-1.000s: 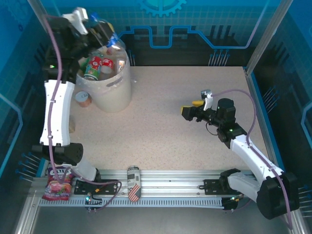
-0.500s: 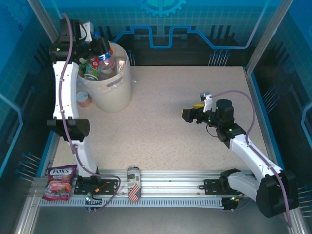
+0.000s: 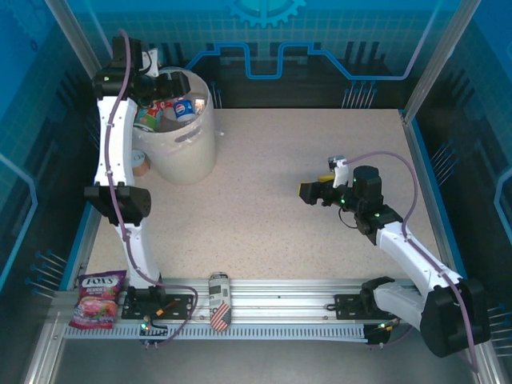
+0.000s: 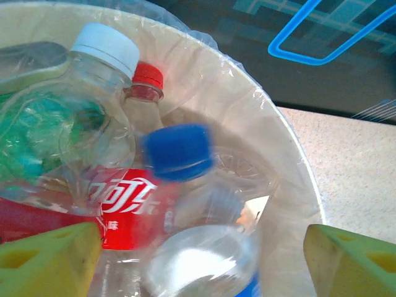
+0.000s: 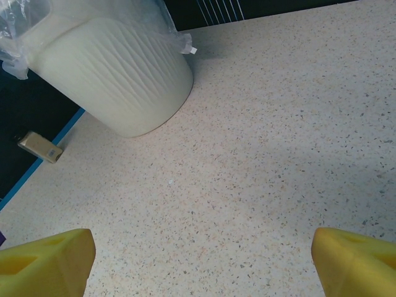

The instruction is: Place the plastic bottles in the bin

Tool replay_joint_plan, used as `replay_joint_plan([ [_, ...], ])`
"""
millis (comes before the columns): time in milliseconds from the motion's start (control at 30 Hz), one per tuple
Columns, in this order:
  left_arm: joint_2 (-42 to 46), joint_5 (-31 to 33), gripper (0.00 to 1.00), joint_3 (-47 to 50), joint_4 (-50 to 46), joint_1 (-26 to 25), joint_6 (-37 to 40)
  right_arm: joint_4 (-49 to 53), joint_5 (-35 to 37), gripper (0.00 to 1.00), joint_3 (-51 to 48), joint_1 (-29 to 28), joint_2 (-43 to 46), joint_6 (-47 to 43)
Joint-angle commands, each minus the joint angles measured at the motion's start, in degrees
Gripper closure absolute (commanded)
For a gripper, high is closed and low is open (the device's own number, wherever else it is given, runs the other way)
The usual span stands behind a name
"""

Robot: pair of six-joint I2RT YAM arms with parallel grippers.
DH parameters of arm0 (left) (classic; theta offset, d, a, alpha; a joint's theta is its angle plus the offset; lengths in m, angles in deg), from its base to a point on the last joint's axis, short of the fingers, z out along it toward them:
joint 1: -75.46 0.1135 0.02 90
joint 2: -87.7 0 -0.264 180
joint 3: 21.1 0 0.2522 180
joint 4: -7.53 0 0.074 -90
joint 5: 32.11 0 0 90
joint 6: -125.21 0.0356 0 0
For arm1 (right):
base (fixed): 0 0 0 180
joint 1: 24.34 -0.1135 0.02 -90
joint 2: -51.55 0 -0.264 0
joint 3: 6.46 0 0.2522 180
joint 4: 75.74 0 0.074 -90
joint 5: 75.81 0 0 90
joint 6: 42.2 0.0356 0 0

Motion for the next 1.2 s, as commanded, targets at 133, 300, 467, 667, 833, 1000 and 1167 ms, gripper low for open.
replay_joint_plan([
  [133, 3.25, 1.56, 0.09, -1.14, 1.28, -0.09, 1.85, -0.90, 0.49, 0.09, -0.97, 0.51, -0.11, -0.16],
  [300, 7.62, 1.64, 0.18, 4.57, 4.03, -0.37, 1.78, -1.20, 0.49, 0.09, -1.18, 0.58, -0.36, 0.14],
  [467, 10.75, 4.02, 0.37, 13.10, 7.88, -2.42, 2.47, -2.00, 0.33, 0.09, -1.27, 0.57, -0.64, 0.63],
  [667, 9.64, 5.32, 0.44, 18.22, 9.78, -4.36, 2.19, -1.36, 0.61, 0.09, -1.63, 0.56, 0.19, 0.67],
  [833, 7.78, 5.07, 0.45, 19.85, 10.47, -4.93, 0.98, -0.85, 1.30, 0.09, -1.42, 0.64, 0.90, -0.09],
  [1000, 9.05, 5.15, 0.43, 17.83, 10.54, -4.95, 1.00, 0.73, 1.28, 0.09, 1.57, 0.67, 0.39, -2.15],
  [1167, 12.78, 6.05, 0.31, 15.22, 10.47, -4.95, 2.66, 1.06, 1.20, 0.09, 4.12, 0.69, -1.15, -3.52],
])
